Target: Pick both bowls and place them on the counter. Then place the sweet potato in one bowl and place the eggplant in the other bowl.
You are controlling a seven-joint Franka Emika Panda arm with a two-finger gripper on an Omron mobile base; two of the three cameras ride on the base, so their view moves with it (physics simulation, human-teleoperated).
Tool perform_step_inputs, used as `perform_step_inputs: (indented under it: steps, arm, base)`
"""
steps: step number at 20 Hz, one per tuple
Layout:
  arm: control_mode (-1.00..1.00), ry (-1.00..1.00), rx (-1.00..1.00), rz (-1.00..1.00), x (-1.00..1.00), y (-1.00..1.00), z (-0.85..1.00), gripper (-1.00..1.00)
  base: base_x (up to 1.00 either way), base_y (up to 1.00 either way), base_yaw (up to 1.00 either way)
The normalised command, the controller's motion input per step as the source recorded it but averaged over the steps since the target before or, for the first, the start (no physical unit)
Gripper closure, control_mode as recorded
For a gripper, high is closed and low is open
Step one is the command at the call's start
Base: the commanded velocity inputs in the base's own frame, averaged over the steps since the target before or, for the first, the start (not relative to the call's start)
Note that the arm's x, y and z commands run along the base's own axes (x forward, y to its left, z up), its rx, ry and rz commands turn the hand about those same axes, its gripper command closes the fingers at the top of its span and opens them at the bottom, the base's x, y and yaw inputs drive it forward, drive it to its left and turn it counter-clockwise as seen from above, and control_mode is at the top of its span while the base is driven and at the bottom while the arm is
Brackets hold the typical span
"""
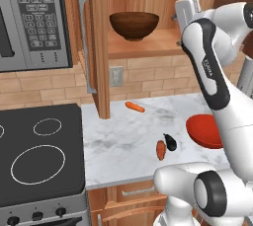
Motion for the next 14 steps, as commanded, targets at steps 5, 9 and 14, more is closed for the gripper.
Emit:
perform_step_inputs:
  steps: [5, 9, 14]
  arm:
    - [-1.0, 0.05, 0.04, 0.01, 0.3, 0.01, 0.09, -1.0]
    - [-1.0, 0.05, 0.01, 0.0, 0.24, 0.06, 0.0, -1.0]
    - [-1.0, 0.06, 0.0, 0.0, 0.29, 0.11, 0.0, -1.0]
  base:
    - [0.0, 0.0, 0.0]
    - [0.0, 0.0, 0.0]
    - [0.0, 0.0, 0.0]
